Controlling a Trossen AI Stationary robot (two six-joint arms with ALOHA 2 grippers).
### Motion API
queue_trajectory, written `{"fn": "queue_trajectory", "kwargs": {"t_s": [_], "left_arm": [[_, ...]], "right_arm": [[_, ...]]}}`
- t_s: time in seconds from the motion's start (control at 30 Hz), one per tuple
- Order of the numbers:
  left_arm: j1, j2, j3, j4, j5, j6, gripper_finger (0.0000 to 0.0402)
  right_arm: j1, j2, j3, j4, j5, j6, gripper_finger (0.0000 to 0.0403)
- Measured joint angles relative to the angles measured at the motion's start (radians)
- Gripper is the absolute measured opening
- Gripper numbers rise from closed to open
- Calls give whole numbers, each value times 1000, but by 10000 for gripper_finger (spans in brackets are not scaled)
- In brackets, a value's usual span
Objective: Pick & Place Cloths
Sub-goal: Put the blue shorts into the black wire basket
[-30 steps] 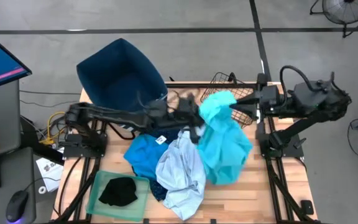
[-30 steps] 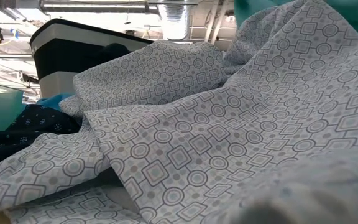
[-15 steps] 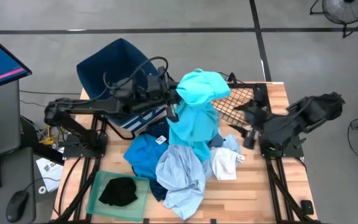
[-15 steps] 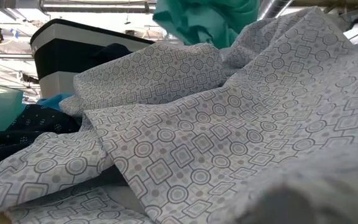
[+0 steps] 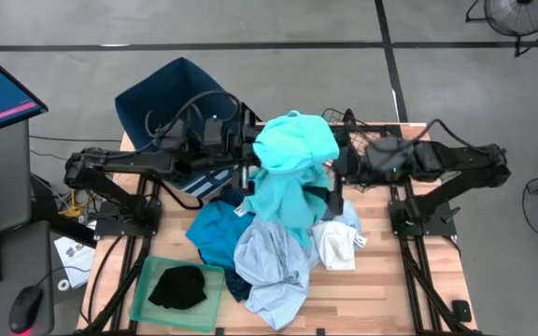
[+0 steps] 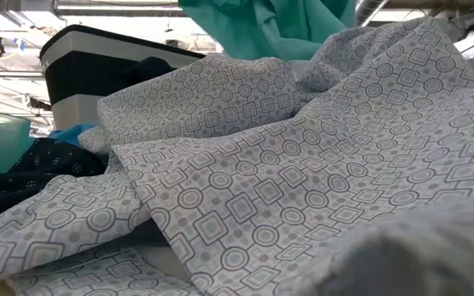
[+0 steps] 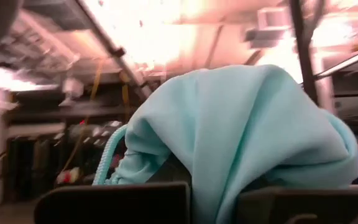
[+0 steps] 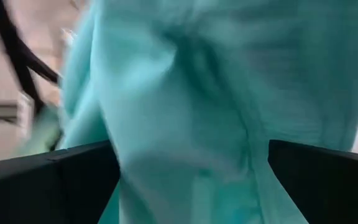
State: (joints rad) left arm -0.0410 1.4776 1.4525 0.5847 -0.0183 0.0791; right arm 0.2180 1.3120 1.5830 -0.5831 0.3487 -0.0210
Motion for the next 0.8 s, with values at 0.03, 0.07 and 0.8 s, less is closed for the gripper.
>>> {"fn": "queue_trajectory", "kwargs": {"t_s": [0.03, 0.07, 0.8], "left_arm": [[-1, 0, 0, 12, 25, 3, 0], [-4, 0, 0, 21, 40, 9, 0], [-35, -40, 0, -7, 200, -46, 0]], "right_arm": [[-21, 14, 1, 42, -55, -13, 381], [-39, 30, 1, 66, -108, -22, 380], [-182, 92, -3, 251, -552, 20, 5]]}}
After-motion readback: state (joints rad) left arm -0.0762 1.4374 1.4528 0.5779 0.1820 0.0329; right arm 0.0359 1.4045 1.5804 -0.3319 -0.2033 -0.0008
